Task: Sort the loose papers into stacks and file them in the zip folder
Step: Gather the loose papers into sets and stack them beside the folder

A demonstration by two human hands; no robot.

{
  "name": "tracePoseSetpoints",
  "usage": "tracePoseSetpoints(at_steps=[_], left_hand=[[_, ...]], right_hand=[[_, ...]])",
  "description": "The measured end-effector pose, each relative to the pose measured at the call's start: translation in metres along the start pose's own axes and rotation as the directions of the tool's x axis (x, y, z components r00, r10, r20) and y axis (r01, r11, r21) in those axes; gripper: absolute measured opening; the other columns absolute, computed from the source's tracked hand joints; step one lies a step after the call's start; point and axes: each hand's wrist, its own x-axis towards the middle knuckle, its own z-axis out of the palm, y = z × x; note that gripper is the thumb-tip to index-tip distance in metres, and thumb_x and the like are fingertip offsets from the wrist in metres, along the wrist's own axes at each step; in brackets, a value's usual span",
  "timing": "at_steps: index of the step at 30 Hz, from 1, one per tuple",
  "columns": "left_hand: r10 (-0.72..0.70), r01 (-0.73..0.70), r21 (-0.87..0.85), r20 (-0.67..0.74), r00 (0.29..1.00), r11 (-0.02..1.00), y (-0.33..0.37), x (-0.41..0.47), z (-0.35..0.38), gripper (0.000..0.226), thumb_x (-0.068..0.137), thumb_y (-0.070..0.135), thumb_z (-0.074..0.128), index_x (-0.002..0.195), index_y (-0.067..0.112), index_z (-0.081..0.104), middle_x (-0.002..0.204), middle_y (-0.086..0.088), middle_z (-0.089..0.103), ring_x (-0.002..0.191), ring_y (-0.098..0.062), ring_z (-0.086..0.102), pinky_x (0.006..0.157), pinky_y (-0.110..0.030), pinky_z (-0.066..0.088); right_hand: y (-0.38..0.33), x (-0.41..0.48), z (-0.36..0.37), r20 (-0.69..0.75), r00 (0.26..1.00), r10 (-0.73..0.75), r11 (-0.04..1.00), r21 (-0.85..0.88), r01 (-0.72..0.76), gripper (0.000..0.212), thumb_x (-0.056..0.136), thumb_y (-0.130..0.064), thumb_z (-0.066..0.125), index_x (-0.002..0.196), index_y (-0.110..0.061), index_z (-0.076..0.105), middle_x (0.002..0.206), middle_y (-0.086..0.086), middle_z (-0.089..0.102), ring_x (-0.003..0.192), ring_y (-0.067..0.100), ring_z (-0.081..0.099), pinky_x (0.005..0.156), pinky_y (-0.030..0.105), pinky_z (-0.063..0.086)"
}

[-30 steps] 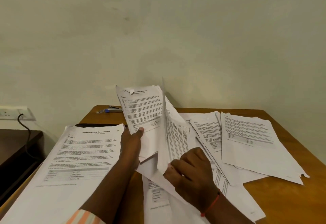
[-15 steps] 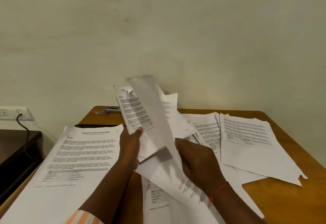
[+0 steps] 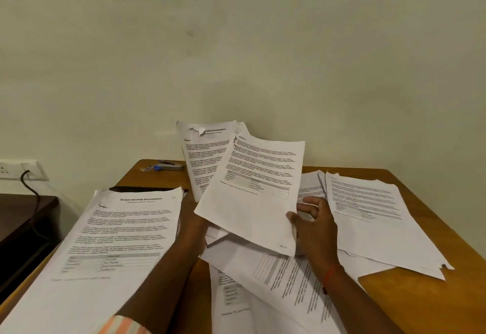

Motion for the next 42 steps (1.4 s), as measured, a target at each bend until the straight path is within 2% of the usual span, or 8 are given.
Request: tracePoseSetpoints(at_steps=[5,14,19,24,27,33,38,42], left_hand=[[0.04,-0.037,0.076,-0.05,0.998,0.996,0.002,0.005,0.001,0.041,0.091,0.031,0.076,0.128,0.028,0.061,0.11,-0.002,0.075,0.093,-0.025,0.074,0.075,-0.044,0.062],[0.313,-0.349,0.047,-0.563,0.765,0.936,0.021,0.007,-0.009,0.05,0.102,0.022,0.06,0.149,0.025,0.044,0.134,0.012,0.054,0.119,-0.007,0.054,0.099,-0.024,0.041],[0.024,-0.072,-0.22,-0.213,0.977,0.973,0.025,0.014,-0.01,0.041,0.097,0.015,0.067,0.136,0.022,0.058,0.123,0.0,0.071,0.111,-0.021,0.069,0.102,-0.047,0.053],[-0.047,0.0,0.157,0.295,0.954,0.988,0.015,-0.005,0.008,0.028,0.094,0.018,0.069,0.121,0.02,0.066,0.112,-0.002,0.076,0.095,-0.017,0.076,0.072,-0.028,0.061],[-0.003,-0.071,0.286,0.252,0.968,0.956,0.003,-0.009,0.012,0.024,0.091,0.027,0.074,0.115,0.026,0.067,0.111,0.003,0.075,0.09,-0.014,0.075,0.068,-0.025,0.06],[-0.098,0.073,0.113,0.238,0.966,0.991,0.009,-0.002,0.007,0.02,0.093,0.018,0.071,0.113,0.021,0.068,0.107,-0.002,0.078,0.096,-0.025,0.075,0.085,-0.05,0.06],[0.021,-0.064,0.192,0.219,0.975,0.979,0.003,-0.007,0.01,0.019,0.093,0.023,0.071,0.111,0.028,0.068,0.107,0.004,0.077,0.094,-0.018,0.075,0.079,-0.038,0.062],[0.136,-0.197,0.279,0.223,0.965,0.94,-0.002,-0.007,0.013,0.027,0.086,0.027,0.079,0.111,0.026,0.069,0.106,0.004,0.076,0.091,-0.016,0.076,0.077,-0.038,0.064]], right_hand=[[-0.002,0.002,0.0,-0.074,0.997,0.011,0.998,0.061,-0.007,0.031,0.087,-0.004,0.074,0.11,-0.02,0.06,0.1,-0.011,0.069,0.093,0.002,0.065,0.072,0.009,0.047],[0.012,0.026,-0.02,-0.486,0.873,0.036,0.998,0.066,-0.005,0.017,0.095,-0.007,0.063,0.104,-0.021,0.061,0.103,-0.003,0.065,0.1,0.021,0.062,0.093,0.039,0.052],[0.016,0.027,-0.018,-0.374,0.924,0.075,0.995,0.09,-0.045,0.019,0.096,-0.006,0.062,0.105,-0.022,0.063,0.102,-0.006,0.065,0.102,0.02,0.063,0.093,0.039,0.053],[0.01,0.019,-0.013,-0.084,0.995,0.047,0.976,0.216,-0.028,0.022,0.093,-0.002,0.066,0.103,-0.021,0.066,0.1,0.001,0.072,0.095,0.02,0.068,0.076,0.029,0.057],[0.005,0.012,-0.011,0.051,0.997,0.057,0.953,0.294,-0.069,0.029,0.088,0.0,0.072,0.106,-0.021,0.067,0.098,-0.006,0.075,0.091,0.015,0.072,0.074,0.033,0.061],[0.0,0.01,-0.008,0.138,0.988,0.065,0.916,0.384,-0.114,0.026,0.089,-0.008,0.073,0.112,-0.018,0.067,0.108,0.003,0.075,0.098,0.028,0.073,0.081,0.052,0.061],[0.001,0.009,-0.008,0.081,0.993,0.086,0.9,0.42,-0.112,0.03,0.106,-0.033,0.045,0.112,-0.012,0.067,0.104,0.005,0.076,0.099,0.028,0.071,0.08,0.038,0.057],[0.003,0.013,-0.01,0.095,0.995,0.017,0.945,0.325,-0.047,0.017,0.094,-0.022,0.068,0.11,-0.015,0.067,0.104,0.0,0.076,0.097,0.017,0.072,0.079,0.028,0.057]])
